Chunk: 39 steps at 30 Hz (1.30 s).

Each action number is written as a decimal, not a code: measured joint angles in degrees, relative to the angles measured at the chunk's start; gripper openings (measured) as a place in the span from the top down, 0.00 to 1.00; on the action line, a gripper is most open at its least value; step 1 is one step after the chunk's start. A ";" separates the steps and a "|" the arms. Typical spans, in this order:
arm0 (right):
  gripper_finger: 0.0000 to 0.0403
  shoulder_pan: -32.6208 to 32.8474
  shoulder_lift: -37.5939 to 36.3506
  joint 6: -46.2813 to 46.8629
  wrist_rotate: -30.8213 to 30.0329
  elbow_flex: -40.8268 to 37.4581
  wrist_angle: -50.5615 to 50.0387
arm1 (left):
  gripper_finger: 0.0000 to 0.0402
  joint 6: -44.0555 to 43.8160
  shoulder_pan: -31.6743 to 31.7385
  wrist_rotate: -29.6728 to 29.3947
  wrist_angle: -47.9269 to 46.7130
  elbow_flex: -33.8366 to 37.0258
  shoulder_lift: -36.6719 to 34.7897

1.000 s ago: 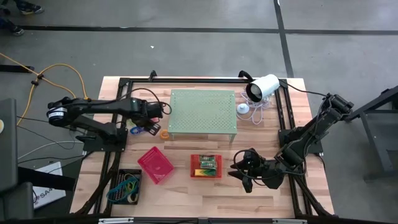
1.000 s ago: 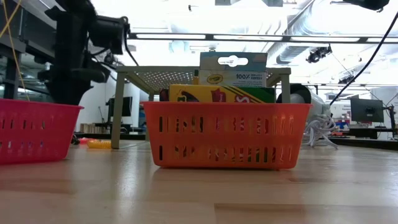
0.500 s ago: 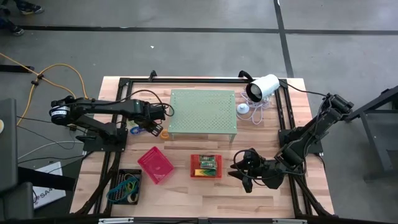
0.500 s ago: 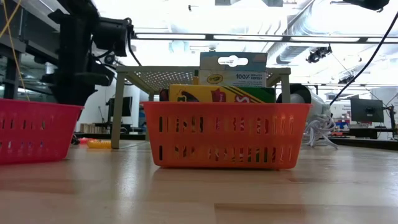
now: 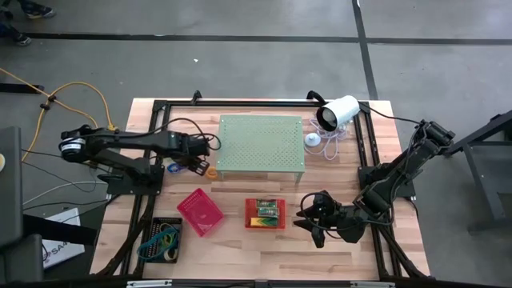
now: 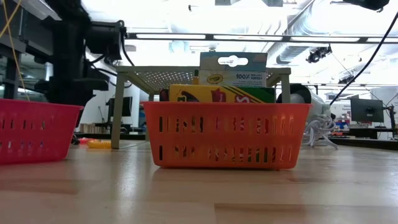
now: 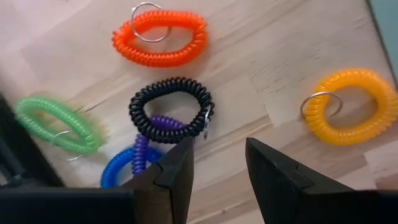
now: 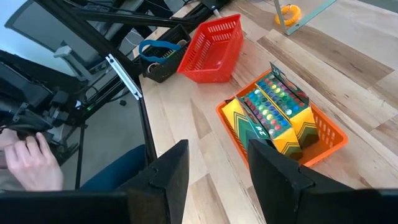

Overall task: Pick & Place Office Desk Supplies
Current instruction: Put the black spring keychain into the red bin

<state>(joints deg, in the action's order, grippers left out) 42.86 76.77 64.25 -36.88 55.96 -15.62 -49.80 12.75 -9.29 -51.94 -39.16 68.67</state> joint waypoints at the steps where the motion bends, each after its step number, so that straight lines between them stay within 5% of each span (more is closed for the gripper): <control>1: 0.63 0.00 0.00 0.00 0.00 0.00 0.00 | 0.66 -0.06 0.05 0.24 0.81 0.69 -0.77; 10: 0.63 0.00 0.00 0.00 0.00 0.00 0.00 | 0.66 2.08 3.48 1.55 1.70 3.83 -4.94; 39: 0.63 -0.01 0.00 0.00 0.00 0.00 0.00 | 0.71 8.95 10.08 7.44 5.79 4.49 1.07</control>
<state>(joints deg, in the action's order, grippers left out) 42.85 76.77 64.25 -36.88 55.96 -15.62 -40.85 22.83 -1.86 -46.15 -34.68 69.73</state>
